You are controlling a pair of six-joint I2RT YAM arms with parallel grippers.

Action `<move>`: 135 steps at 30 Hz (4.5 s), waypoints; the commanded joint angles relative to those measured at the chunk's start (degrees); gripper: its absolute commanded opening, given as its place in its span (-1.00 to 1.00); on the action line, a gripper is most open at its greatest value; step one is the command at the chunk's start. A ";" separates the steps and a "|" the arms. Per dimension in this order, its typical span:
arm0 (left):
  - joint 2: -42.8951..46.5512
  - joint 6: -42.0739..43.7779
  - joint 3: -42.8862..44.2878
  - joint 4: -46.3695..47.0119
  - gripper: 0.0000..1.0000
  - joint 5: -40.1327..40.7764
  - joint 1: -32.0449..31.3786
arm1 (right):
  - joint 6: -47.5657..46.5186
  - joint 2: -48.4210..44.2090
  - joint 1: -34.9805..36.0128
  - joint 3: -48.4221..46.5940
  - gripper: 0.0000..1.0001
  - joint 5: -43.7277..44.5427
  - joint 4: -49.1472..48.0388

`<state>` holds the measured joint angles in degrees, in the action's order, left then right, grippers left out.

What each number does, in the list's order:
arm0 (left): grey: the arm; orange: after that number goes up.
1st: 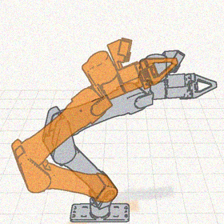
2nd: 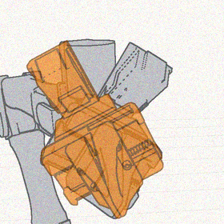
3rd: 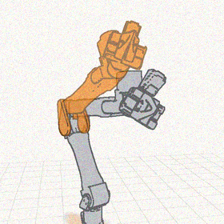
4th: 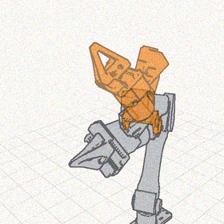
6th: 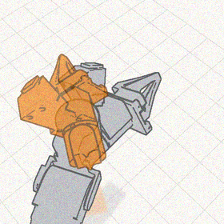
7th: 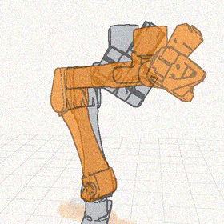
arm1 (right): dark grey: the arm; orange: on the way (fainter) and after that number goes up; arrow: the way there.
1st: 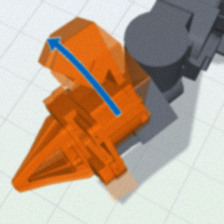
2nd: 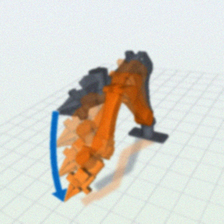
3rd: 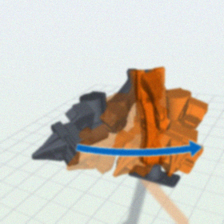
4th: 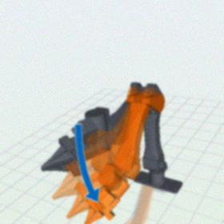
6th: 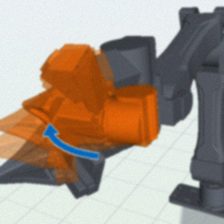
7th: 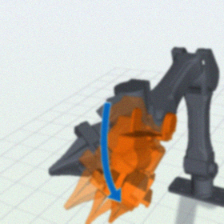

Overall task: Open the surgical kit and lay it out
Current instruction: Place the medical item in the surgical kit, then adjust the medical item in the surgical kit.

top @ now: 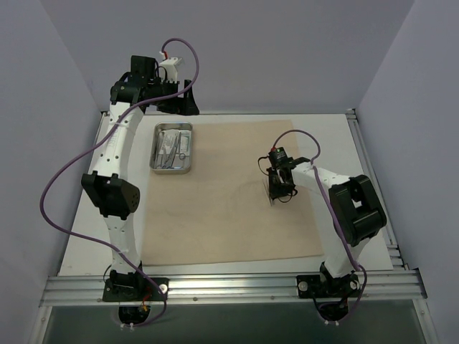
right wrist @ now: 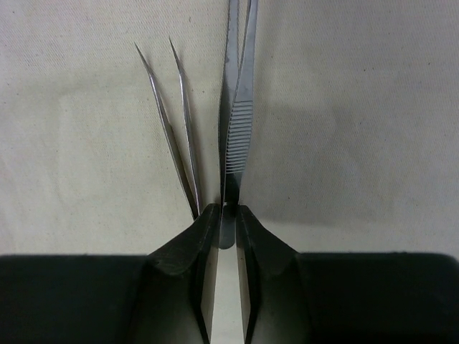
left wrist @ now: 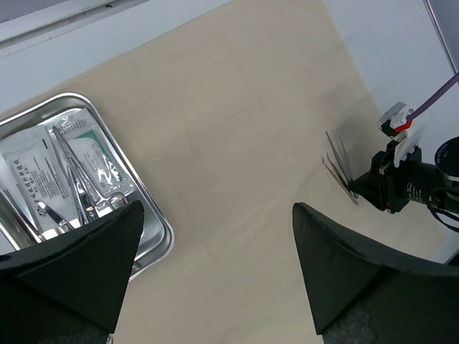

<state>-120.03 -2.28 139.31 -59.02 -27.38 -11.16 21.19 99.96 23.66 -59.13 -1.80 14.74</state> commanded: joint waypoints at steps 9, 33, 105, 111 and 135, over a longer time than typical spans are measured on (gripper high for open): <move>2.96 0.79 0.18 0.31 0.88 -0.22 0.26 | 0.17 -0.65 -0.19 -2.39 -0.65 -0.22 1.87; 3.22 0.96 0.18 0.31 0.88 0.04 0.26 | -0.71 4.72 -2.13 -6.70 -0.75 0.22 2.04; 2.96 0.88 0.00 0.31 0.88 -0.31 0.35 | 1.22 -3.91 0.51 -7.31 -0.48 -0.49 6.17; 3.31 0.96 -0.17 0.31 0.88 0.04 0.35 | 1.05 0.76 2.62 -10.21 -0.46 1.45 7.32; 3.40 0.97 -0.17 0.31 0.88 0.22 0.44 | 2.89 6.03 2.44 -8.81 -0.62 1.36 5.12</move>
<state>-120.01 -2.24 138.67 -59.09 -27.20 -11.14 22.59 105.56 26.24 -67.72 -1.96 19.46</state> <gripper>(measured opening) 0.939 0.197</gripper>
